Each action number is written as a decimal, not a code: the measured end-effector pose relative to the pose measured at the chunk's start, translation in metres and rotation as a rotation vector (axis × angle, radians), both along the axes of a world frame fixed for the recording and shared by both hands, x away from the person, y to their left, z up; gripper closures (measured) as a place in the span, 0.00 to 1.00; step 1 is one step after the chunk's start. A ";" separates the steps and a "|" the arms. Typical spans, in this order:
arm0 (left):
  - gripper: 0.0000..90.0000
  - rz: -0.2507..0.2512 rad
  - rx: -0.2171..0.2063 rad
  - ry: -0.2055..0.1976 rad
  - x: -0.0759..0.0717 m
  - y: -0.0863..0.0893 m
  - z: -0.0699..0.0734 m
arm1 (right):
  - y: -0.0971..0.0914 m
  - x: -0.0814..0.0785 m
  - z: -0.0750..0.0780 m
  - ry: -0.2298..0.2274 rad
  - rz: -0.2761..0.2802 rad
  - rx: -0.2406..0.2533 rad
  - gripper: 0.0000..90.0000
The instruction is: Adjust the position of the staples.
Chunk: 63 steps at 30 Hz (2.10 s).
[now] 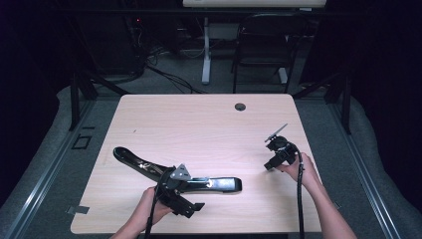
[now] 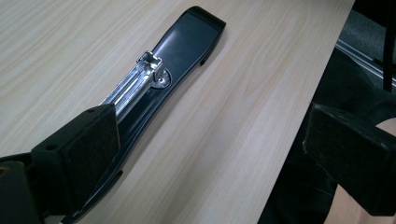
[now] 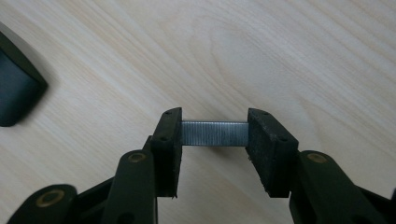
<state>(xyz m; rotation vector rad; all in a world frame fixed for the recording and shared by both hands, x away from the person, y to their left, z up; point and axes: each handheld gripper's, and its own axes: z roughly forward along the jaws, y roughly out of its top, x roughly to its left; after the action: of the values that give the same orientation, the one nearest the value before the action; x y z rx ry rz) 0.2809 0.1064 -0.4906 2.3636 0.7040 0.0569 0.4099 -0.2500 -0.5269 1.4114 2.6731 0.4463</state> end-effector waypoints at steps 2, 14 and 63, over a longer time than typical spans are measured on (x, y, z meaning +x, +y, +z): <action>0.04 0.000 0.004 0.000 0.000 0.000 0.000 | 0.003 -0.003 0.005 0.027 0.005 -0.019 0.63; 0.04 -0.010 -0.001 0.003 0.000 -0.002 0.000 | 0.016 -0.028 0.008 0.112 -0.092 0.053 0.63; 0.01 -0.021 -0.008 0.007 0.002 0.000 0.000 | 0.040 -0.039 -0.006 0.053 0.482 -0.120 0.51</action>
<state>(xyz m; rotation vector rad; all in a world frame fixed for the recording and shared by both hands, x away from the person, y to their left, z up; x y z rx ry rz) 0.2826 0.1060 -0.4910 2.3645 0.6814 0.0365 0.3708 -0.2102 -0.5333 0.7482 3.0153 0.2730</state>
